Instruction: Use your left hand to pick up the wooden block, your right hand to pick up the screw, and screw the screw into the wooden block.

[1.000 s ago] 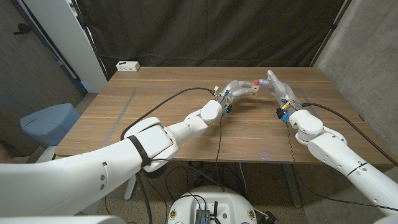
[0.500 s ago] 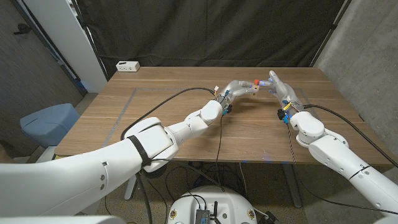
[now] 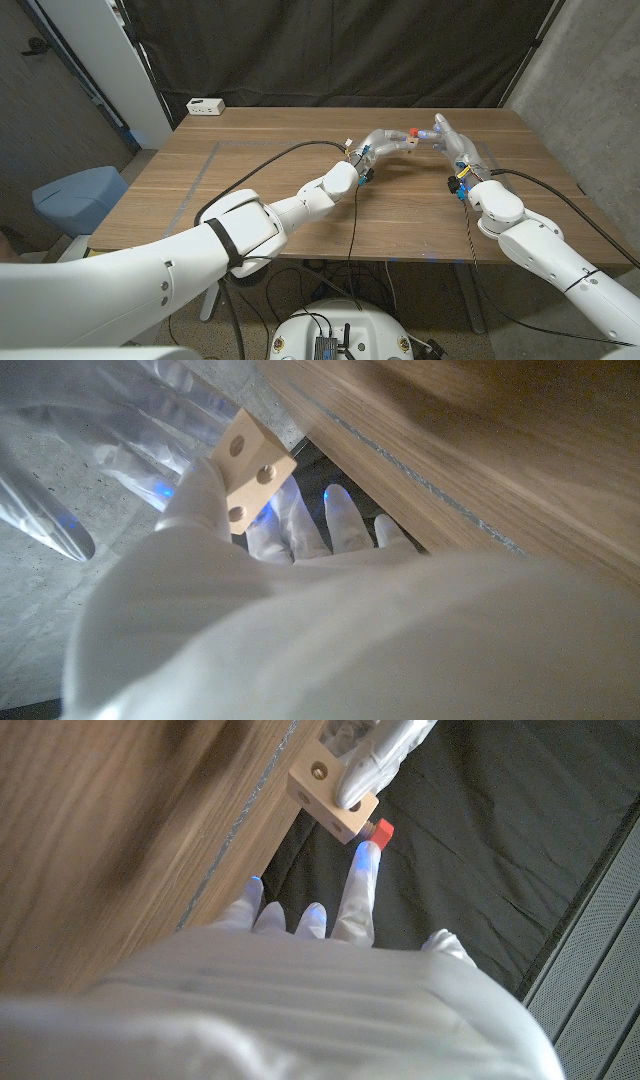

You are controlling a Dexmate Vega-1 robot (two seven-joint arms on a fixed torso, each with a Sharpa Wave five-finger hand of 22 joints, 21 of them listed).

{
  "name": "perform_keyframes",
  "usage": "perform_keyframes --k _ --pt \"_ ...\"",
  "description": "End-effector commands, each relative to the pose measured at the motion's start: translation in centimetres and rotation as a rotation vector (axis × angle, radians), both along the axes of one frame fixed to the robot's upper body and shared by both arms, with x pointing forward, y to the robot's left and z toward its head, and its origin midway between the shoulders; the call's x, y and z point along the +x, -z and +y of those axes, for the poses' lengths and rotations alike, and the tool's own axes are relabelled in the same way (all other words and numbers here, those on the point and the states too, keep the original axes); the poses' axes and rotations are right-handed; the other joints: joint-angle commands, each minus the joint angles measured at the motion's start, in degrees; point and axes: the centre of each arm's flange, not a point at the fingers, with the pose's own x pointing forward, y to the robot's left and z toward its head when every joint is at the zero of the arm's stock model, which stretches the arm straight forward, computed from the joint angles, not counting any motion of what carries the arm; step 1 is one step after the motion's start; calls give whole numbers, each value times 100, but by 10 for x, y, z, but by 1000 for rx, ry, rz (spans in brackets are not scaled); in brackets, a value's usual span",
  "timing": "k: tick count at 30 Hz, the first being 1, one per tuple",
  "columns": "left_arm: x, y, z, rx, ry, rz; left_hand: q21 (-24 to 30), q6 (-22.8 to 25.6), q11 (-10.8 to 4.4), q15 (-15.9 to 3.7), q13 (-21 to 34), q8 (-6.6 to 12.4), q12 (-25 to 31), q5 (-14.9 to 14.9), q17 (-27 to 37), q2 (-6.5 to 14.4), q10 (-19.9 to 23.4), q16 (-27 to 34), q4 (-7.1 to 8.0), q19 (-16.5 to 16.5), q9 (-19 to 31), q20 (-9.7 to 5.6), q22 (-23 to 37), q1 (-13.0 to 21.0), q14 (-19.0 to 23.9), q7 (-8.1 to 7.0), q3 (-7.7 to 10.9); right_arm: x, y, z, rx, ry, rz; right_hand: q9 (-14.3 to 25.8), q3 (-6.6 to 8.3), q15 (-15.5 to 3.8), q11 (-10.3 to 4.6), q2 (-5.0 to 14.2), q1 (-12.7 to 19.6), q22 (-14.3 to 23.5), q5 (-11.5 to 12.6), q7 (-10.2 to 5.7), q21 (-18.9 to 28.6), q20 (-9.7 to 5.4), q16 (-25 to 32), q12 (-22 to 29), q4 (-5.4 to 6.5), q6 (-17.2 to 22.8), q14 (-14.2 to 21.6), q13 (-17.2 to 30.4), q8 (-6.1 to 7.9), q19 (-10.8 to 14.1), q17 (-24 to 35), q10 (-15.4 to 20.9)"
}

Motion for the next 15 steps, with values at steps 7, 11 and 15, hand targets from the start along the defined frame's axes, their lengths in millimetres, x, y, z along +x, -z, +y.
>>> perform_keyframes --k 7,11,15 --pt "-2 0 -3 5 8 -1 14 513 -22 -551 96 37 33 29 24 347 85 -6 115 36 6 0 20 273 52 107 165 -3 0 0 -27 -40 -10 15 13 10 -47 25 21 23 59 24 30 32 12 27 -32 137 31 2 43 29 20 92" --pt "-2 1 -3 3 9 -3 14 517 -22 -553 94 38 33 29 22 345 86 -7 118 36 6 0 20 267 55 108 164 -3 0 1 -31 -51 -8 15 15 5 -62 29 23 23 62 25 23 41 8 24 -32 171 29 2 41 16 20 109" --pt "-2 1 -3 2 10 -4 13 515 -23 -552 95 37 33 28 22 345 87 -8 120 35 6 -3 20 264 55 105 164 -4 1 1 -41 -65 -12 14 16 -4 -61 31 23 23 64 20 20 43 7 19 -32 195 34 2 38 13 21 116"
